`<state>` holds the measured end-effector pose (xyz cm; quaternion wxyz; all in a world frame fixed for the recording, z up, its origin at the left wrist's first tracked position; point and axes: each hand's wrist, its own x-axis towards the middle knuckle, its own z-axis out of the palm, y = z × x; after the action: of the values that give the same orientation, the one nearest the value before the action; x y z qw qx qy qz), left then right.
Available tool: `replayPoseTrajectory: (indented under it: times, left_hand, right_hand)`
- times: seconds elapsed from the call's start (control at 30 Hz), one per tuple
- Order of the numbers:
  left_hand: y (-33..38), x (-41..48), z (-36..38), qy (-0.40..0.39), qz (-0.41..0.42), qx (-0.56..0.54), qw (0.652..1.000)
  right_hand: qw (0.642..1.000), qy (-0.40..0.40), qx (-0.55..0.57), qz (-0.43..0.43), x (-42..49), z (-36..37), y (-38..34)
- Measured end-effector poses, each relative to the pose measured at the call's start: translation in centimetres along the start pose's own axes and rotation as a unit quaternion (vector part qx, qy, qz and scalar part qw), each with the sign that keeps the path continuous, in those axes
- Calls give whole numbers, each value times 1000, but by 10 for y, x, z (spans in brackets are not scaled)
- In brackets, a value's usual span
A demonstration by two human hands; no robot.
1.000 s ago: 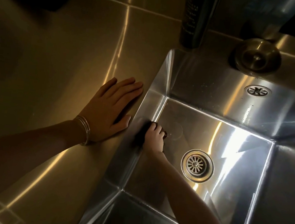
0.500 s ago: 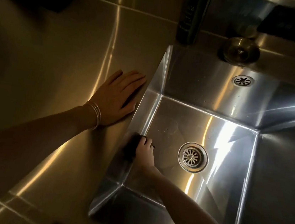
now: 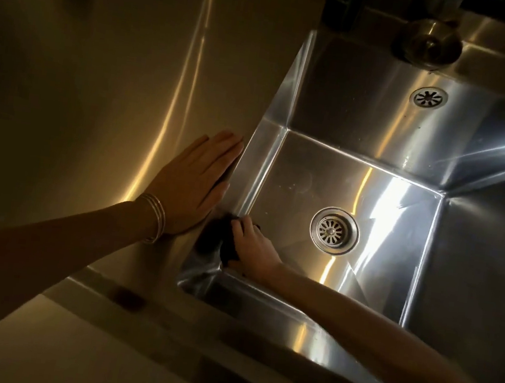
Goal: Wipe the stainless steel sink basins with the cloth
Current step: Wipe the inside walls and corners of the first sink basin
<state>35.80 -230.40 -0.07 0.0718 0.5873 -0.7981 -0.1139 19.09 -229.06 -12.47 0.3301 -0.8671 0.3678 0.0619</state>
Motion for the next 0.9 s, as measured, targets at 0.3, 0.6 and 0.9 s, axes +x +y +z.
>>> replayPoseTrajectory:
  times: [0.3, 0.6, 0.9]
  left_hand:
    - [-1, 3, 0, 23, -1, -4, 1000]
    - [-1, 2, 0, 16, -8, 2, 1000]
    - [1, 1, -1, 17, -5, 19, 1000]
  right_hand:
    - [956, -70, -182, -218, -15, 13, 0]
    - [911, 77, -60, -401, -38, -16, -2]
    - [950, -137, -156, -234, -22, 18, 16]
